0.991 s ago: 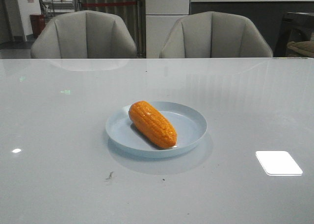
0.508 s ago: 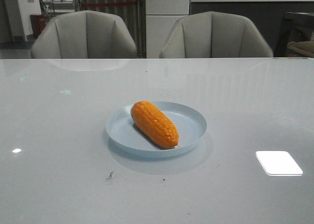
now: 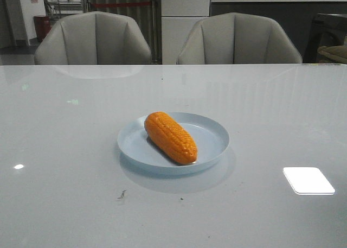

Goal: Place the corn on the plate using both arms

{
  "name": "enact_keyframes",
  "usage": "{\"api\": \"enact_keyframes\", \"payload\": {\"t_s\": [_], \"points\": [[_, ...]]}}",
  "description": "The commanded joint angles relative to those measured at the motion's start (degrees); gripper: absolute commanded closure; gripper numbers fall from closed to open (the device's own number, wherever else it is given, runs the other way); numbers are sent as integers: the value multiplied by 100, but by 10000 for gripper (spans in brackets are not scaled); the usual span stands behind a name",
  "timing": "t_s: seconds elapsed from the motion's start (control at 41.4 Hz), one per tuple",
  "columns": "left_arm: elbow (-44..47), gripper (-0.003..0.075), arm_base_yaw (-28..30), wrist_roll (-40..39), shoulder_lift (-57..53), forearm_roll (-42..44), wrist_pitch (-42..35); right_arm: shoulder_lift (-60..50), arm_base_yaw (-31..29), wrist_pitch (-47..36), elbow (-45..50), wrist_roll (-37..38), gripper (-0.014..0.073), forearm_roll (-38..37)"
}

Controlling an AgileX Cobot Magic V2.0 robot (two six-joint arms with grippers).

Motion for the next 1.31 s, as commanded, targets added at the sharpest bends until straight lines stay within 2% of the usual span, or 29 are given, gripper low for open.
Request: {"api": "enact_keyframes", "payload": {"t_s": [0.0, 0.58, 0.894, 1.039, 1.281], "points": [[-172, 193, 6, -57, 11, -70, -403, -22, 73, -413, -146, -41, 5, 118], [-172, 193, 6, -57, -18, -70, -403, -22, 105, -367, -146, -41, 5, 118], [-147, 201, 6, -57, -734, 219, -428, -22, 105, -367, -146, -41, 5, 118], [169, 313, -23, -57, -1455, 684, -821, -22, 105, -367, -146, -41, 5, 118], [1119, 618, -817, -57, -2703, 769, -1905, -22, 105, -367, -146, -41, 5, 118]]}}
